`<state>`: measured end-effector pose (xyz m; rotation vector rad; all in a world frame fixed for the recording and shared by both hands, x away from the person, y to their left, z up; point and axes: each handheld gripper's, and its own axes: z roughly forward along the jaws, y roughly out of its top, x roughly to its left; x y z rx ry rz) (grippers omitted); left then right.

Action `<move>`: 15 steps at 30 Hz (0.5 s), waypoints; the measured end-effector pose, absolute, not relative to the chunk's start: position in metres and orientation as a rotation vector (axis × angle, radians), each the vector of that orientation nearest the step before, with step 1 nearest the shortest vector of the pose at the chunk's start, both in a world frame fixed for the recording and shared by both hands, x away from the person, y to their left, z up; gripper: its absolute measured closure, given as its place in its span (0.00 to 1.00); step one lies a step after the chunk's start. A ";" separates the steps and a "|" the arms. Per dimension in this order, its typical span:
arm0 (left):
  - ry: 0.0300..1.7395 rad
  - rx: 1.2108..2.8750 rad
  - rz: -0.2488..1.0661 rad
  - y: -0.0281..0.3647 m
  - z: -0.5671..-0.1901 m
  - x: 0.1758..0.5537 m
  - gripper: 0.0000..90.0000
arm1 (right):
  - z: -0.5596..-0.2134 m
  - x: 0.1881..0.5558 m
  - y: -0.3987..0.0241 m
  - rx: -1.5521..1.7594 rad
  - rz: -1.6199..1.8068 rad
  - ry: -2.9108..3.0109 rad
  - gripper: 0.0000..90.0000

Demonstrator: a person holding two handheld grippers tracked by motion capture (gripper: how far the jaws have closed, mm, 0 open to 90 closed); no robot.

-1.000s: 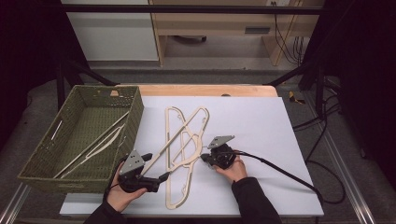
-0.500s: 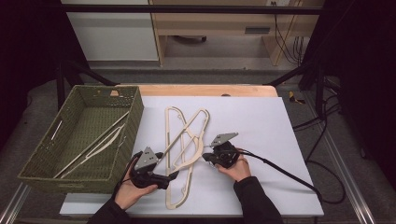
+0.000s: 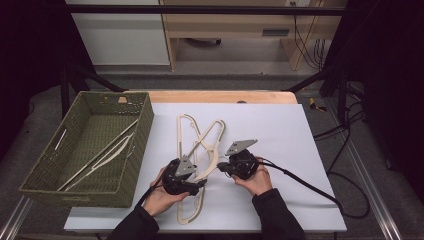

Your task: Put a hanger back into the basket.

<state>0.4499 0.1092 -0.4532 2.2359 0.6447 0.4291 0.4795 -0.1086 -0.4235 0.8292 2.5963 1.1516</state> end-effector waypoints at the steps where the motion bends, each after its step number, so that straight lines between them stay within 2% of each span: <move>1: 0.653 2.247 0.441 0.106 -0.454 0.450 0.48 | -0.422 0.479 -0.108 0.813 1.140 2.600 0.99; 11: 0.670 2.273 0.455 0.098 -0.457 0.448 0.81 | -0.418 0.477 -0.108 0.828 1.162 2.581 0.99; 15: 0.653 2.276 0.481 0.097 -0.455 0.445 0.84 | -0.416 0.476 -0.110 0.800 1.174 2.574 0.99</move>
